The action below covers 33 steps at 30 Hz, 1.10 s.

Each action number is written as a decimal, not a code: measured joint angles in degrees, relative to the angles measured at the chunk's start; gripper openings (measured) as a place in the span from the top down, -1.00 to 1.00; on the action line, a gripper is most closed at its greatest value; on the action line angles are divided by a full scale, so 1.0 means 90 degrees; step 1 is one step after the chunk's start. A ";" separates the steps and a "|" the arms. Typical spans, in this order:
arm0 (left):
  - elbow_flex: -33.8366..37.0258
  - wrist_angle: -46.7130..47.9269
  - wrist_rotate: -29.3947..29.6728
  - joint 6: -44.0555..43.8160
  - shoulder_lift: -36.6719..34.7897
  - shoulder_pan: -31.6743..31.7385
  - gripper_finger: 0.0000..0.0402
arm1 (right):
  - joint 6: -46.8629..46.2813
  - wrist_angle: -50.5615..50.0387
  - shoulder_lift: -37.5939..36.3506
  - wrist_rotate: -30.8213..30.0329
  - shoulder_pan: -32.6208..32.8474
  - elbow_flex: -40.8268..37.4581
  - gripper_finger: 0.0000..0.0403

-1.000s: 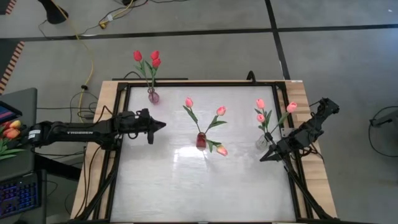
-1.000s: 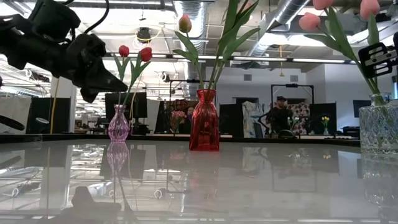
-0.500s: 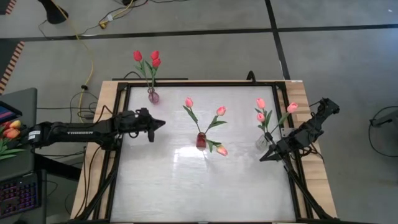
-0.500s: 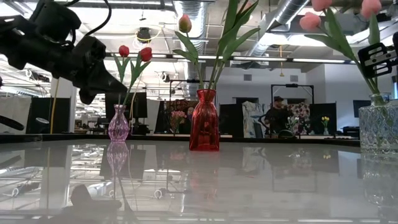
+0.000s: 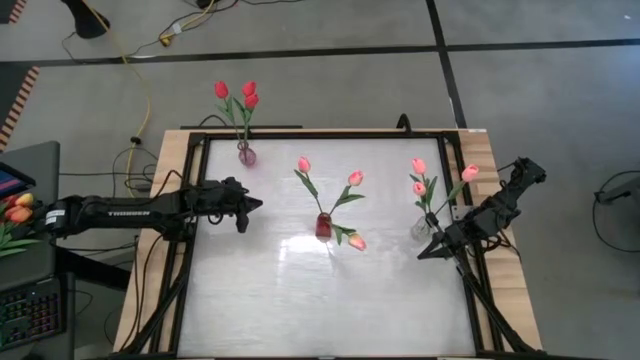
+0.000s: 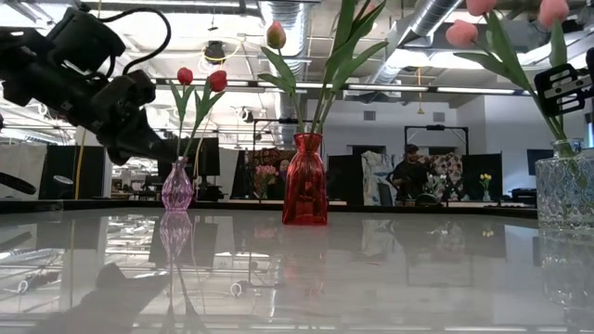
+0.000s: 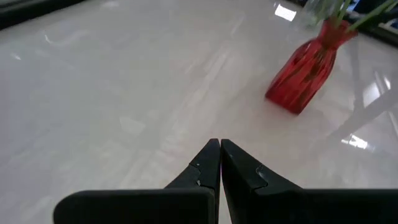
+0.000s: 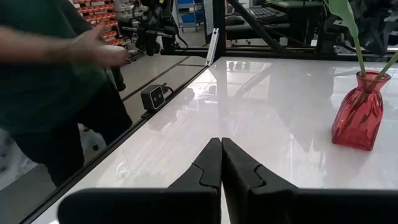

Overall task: Sort flowers into vase by color
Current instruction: Return to Home Position

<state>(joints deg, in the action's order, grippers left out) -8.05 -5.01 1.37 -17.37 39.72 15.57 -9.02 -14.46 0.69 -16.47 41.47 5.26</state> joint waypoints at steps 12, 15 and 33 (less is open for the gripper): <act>-0.0002 0.1750 0.0414 0.0511 -0.1150 -0.0111 1.00 | -0.0001 0.0000 0.0000 0.0001 0.0000 0.0000 0.84; -0.0002 0.1834 0.0604 0.0906 -0.1710 -0.0287 1.00 | -0.0001 0.0000 0.0002 0.0000 0.0000 0.0000 0.84; 0.0542 0.1200 0.0260 0.2308 -0.3284 -0.0818 1.00 | -0.0001 0.0000 0.0000 0.0000 0.0000 0.0000 0.84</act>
<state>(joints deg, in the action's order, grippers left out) -3.18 5.79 3.70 3.40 10.17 8.21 -9.04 -14.46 0.69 -16.47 41.47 5.26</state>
